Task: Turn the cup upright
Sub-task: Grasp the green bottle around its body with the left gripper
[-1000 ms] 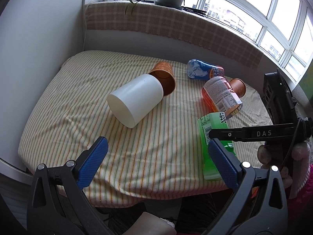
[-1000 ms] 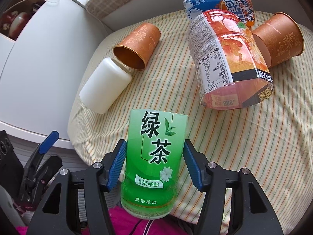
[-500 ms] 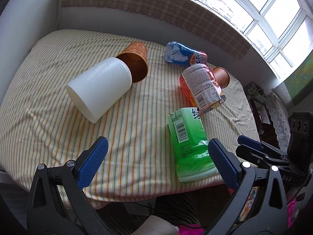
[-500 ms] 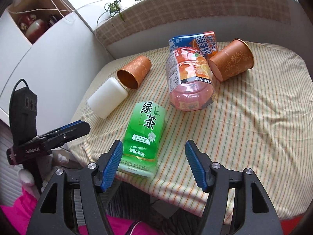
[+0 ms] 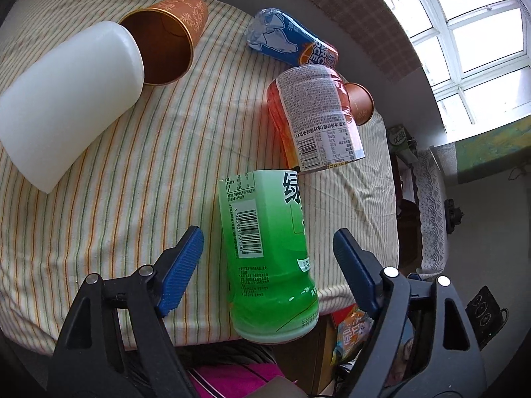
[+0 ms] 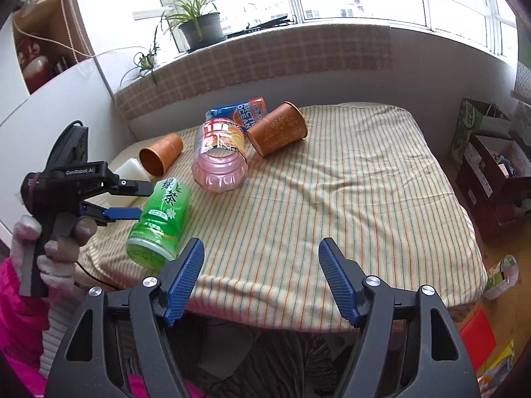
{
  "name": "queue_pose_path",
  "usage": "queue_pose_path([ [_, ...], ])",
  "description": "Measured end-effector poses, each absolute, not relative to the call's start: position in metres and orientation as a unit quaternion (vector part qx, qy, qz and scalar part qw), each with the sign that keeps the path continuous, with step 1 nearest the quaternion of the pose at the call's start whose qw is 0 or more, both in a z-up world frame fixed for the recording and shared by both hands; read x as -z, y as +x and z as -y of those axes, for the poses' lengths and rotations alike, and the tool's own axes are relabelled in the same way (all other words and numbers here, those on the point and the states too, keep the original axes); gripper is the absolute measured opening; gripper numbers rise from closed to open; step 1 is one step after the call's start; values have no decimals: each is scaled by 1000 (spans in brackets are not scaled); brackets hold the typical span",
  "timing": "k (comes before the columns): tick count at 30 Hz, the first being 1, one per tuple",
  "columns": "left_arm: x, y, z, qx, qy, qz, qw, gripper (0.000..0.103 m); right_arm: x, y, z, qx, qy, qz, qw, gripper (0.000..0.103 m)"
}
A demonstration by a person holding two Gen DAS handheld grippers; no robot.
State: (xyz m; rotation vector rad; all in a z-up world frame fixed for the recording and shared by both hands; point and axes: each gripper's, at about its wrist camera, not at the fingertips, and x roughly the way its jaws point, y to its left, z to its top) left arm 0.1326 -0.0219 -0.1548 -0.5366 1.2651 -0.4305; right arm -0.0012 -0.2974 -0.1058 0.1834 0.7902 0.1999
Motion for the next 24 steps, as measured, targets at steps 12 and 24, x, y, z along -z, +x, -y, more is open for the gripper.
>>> queue_pose_path([
  [12, 172, 148, 40, 208, -238, -606, 730, 71, 116, 0, 304, -91, 116, -393, 907, 71],
  [24, 163, 139, 43, 203, -201, -585, 759, 58, 121, 0, 308, -79, 130, -398, 905, 71],
])
